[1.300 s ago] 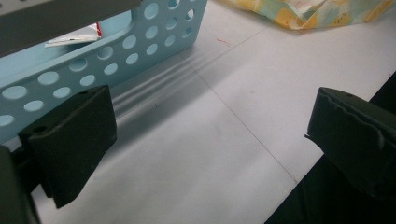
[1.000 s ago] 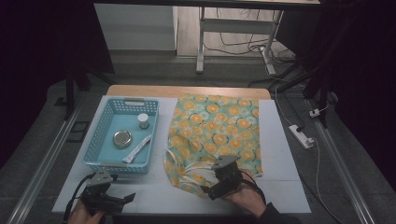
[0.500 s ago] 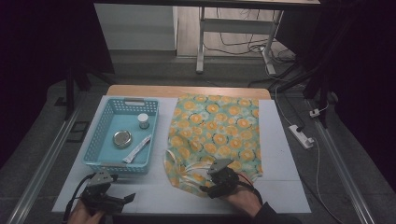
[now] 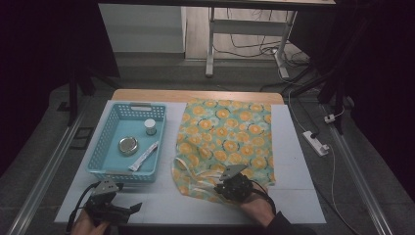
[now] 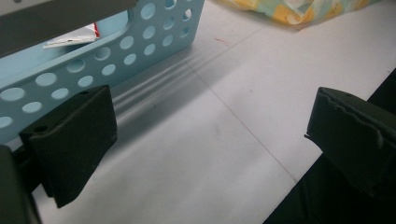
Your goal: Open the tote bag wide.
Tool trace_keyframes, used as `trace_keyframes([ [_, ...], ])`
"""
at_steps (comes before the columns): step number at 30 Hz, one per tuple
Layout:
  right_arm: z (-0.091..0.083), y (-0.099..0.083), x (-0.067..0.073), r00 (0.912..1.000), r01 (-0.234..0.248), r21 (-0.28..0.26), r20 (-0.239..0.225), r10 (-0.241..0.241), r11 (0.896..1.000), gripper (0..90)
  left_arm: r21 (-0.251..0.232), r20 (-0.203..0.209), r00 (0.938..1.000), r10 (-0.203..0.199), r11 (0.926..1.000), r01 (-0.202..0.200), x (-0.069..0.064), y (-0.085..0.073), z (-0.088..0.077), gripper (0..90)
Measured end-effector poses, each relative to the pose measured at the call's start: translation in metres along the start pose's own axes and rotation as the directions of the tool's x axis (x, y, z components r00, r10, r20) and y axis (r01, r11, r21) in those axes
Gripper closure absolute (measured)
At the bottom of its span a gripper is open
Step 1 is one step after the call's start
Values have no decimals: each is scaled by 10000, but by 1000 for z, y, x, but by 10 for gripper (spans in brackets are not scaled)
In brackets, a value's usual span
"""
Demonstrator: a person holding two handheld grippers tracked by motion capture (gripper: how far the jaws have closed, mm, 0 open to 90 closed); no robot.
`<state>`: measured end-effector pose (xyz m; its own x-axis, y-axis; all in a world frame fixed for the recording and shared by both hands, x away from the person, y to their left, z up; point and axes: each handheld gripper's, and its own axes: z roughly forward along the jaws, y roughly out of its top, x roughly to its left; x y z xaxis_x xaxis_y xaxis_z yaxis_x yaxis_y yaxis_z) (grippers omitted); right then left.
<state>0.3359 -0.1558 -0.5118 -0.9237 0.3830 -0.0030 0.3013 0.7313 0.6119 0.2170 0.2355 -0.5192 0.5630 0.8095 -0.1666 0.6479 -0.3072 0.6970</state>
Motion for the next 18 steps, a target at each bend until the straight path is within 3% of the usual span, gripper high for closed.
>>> trace_keyframes([
  [7,-11,4,-4,9991,-357,-450,-232,347,9984,892,17,-10,10000,-11,10000,11,0,0,0,19],
  [11,-21,7,-12,9956,-853,-853,-452,816,9927,893,18,-12,10000,-8,10000,8,0,0,0,20],
  [18,-31,17,-29,9952,-890,-1094,-516,837,9900,894,6,-16,10000,-47,10000,47,0,0,0,22],
])
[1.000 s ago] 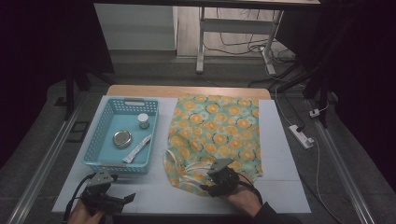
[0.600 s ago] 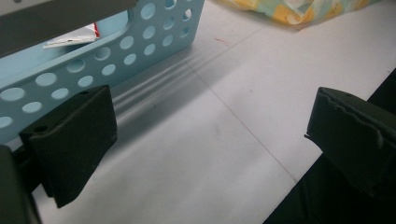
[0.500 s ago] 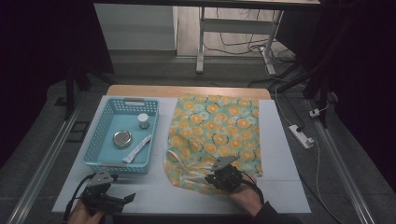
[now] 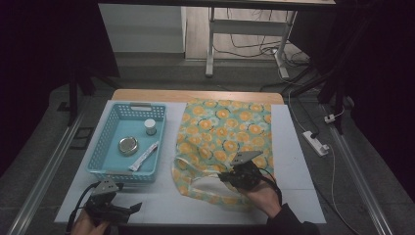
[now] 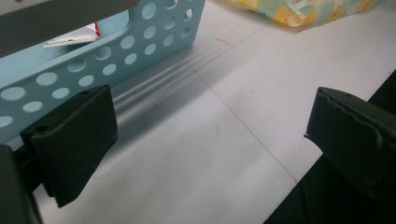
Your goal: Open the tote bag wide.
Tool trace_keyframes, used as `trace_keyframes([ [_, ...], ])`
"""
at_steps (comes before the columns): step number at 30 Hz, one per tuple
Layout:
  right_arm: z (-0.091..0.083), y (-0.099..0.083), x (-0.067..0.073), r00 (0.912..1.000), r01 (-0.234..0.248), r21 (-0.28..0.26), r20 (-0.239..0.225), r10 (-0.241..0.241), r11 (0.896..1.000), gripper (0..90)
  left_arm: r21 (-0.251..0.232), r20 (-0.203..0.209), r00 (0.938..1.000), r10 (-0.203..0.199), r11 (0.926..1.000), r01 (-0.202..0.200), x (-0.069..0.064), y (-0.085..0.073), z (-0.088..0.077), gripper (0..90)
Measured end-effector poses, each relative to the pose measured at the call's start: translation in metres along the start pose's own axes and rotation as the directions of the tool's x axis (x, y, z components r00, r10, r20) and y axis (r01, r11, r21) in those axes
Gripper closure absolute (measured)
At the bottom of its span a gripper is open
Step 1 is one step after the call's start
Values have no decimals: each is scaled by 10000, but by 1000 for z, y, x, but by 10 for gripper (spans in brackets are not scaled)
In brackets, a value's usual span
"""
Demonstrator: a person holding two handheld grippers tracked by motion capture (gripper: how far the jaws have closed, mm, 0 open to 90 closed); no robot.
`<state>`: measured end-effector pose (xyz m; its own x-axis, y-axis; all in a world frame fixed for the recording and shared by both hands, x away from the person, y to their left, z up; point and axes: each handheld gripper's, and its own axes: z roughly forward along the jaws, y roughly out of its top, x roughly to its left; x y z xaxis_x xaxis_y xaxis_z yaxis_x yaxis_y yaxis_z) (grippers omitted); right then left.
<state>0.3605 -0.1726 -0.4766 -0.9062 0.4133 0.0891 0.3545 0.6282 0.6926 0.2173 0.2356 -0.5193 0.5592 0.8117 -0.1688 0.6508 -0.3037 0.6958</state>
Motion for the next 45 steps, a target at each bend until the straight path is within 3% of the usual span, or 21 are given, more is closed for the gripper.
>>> trace_keyframes([
  [5,-4,10,-20,9995,-154,-215,255,159,9997,896,-18,-5,10000,-13,10000,13,0,0,0,23],
  [16,-4,24,-45,9979,-325,-487,535,351,9983,896,-59,-3,10000,-20,10000,20,1,0,0,25],
  [32,11,54,-86,9927,-427,-707,1095,503,9966,897,-143,84,9999,-99,9998,100,2,-1,-1,27],
  [45,26,64,-121,9843,-533,-722,1641,646,9960,898,-152,120,9998,-134,9998,135,2,-1,-1,28],
])
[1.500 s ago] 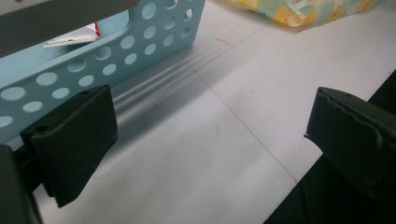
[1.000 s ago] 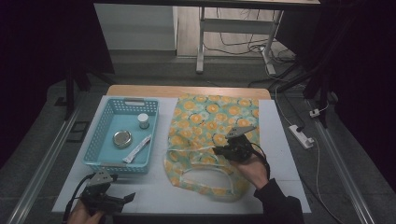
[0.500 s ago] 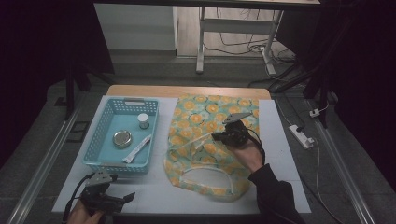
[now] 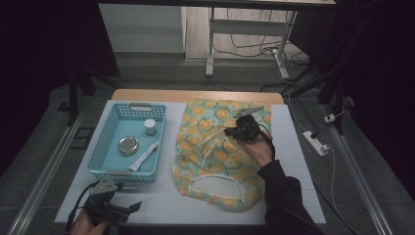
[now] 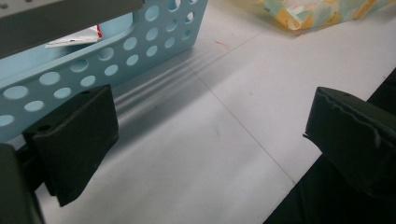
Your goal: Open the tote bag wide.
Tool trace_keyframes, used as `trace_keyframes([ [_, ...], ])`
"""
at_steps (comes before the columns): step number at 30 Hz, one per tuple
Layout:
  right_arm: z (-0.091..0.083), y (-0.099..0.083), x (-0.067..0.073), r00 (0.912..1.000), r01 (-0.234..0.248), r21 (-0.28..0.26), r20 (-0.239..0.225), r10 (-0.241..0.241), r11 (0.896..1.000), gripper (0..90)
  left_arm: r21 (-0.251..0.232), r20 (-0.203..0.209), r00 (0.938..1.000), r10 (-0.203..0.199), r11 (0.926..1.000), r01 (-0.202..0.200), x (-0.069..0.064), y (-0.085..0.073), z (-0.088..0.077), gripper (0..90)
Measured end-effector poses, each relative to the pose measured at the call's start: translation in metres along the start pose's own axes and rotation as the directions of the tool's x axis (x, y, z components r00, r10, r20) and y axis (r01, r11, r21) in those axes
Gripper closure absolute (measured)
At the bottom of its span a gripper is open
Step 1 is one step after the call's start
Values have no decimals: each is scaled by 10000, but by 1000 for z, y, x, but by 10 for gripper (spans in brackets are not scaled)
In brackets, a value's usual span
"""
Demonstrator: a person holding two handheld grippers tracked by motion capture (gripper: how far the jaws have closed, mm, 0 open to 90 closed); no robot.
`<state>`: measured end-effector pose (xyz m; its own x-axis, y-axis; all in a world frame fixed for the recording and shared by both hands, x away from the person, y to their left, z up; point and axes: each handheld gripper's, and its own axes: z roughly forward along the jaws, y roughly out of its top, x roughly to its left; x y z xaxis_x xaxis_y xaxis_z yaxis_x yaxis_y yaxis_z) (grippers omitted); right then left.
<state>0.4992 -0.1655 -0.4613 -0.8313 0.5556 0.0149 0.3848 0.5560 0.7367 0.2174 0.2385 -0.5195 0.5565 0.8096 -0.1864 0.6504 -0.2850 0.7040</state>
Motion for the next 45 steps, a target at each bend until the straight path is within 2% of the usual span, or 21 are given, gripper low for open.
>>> trace_keyframes([
  [9,13,3,-21,9988,-384,-38,303,385,9993,898,-8,15,10000,-21,10000,21,0,0,0,28],
  [14,26,-1,-33,9973,-583,40,455,581,9983,898,-7,22,10000,-26,10000,26,0,0,0,28],
  [17,37,-8,-38,9965,-671,251,522,657,9974,897,-5,18,10000,-3,10000,3,0,0,0,28],
  [25,57,-24,-40,9964,-484,1069,741,406,9931,874,-9,22,10000,48,10000,-48,0,0,0,28],
  [29,56,-25,-42,9960,-647,979,682,582,9931,841,-22,28,10000,60,10000,-60,0,0,-1,28],
  [34,49,-23,-41,9946,-852,711,651,806,9938,733,-33,21,10000,58,10000,-58,-1,0,0,28],
  [40,42,-22,-38,9934,-1008,828,632,957,9915,596,-68,34,10000,64,10000,-64,-1,0,-1,28],
  [45,32,-20,-36,9929,-1048,490,626,1016,9933,514,-75,33,10000,64,10000,-64,-1,0,-1,28],
])
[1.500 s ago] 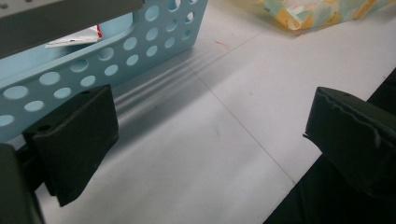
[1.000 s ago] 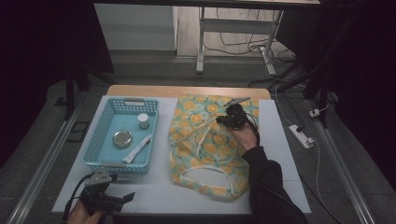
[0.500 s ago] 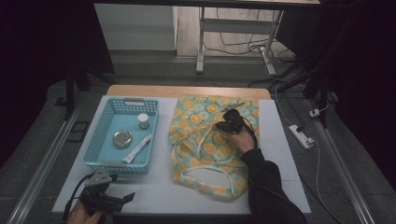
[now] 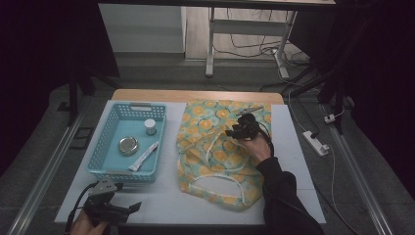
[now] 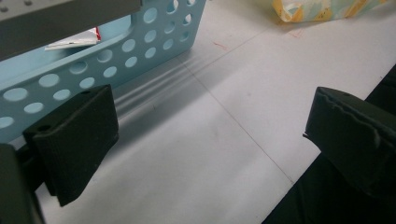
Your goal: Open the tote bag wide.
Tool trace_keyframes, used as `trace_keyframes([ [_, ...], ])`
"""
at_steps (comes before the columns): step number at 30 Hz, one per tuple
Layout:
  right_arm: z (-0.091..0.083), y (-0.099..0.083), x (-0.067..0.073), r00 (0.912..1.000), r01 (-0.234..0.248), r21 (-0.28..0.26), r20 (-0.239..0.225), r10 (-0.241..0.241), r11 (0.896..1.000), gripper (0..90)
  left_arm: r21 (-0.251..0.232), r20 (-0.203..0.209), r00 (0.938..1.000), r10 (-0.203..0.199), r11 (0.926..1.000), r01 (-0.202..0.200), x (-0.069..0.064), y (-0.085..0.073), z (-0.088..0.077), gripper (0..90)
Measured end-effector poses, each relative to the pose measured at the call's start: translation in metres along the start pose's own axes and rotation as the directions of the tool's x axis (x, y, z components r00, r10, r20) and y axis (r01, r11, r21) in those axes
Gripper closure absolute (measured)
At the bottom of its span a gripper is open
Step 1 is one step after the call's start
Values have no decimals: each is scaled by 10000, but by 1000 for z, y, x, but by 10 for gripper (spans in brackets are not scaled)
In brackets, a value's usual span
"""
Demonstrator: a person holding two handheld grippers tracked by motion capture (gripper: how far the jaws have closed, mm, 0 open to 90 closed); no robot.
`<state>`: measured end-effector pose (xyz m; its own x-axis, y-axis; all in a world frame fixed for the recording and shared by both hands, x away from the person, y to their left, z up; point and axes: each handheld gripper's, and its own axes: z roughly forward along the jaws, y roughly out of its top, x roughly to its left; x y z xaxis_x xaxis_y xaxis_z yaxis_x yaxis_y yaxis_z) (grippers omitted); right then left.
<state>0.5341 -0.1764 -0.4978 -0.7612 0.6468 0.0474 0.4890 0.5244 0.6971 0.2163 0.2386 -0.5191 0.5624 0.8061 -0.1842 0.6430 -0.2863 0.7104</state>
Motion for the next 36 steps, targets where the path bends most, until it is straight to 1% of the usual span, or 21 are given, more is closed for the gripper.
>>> trace_keyframes([
  [8,-15,-1,6,9998,138,-275,-136,-141,9995,360,6,-3,10000,-1,10000,1,0,0,0,28],
  [10,-16,-2,8,9999,97,-143,-141,-99,9999,275,10,-6,10000,-6,10000,6,0,0,0,28],
  [15,-17,-4,17,9999,122,103,-95,-121,9999,123,2,7,10000,-14,10000,14,0,0,0,29],
  [18,-20,-5,27,9994,348,183,80,-349,9992,29,-29,17,10000,-35,10000,35,0,0,0,28],
  [19,-22,-5,30,9991,420,179,98,-422,9990,13,-32,17,10000,-38,10000,38,0,0,0,28],
  [20,-23,-6,35,9988,498,223,2,-498,9985,5,-31,18,10000,-35,10000,35,0,0,0,29],
  [26,-30,-10,52,9948,958,344,-380,-945,9948,0,-42,38,10000,-27,10000,27,0,0,-1,28],
  [30,-33,-17,63,9925,1086,390,-602,-1061,9933,0,-46,46,10000,-31,10000,31,0,0,-1,28],
  [33,-32,-22,71,9895,1215,542,-855,-1167,9911,0,-47,38,10000,-31,10000,31,0,0,0,28],
  [36,-27,-29,77,9869,1376,918,-969,-1287,9862,0,-55,41,10000,-38,10000,38,0,0,0,28],
])
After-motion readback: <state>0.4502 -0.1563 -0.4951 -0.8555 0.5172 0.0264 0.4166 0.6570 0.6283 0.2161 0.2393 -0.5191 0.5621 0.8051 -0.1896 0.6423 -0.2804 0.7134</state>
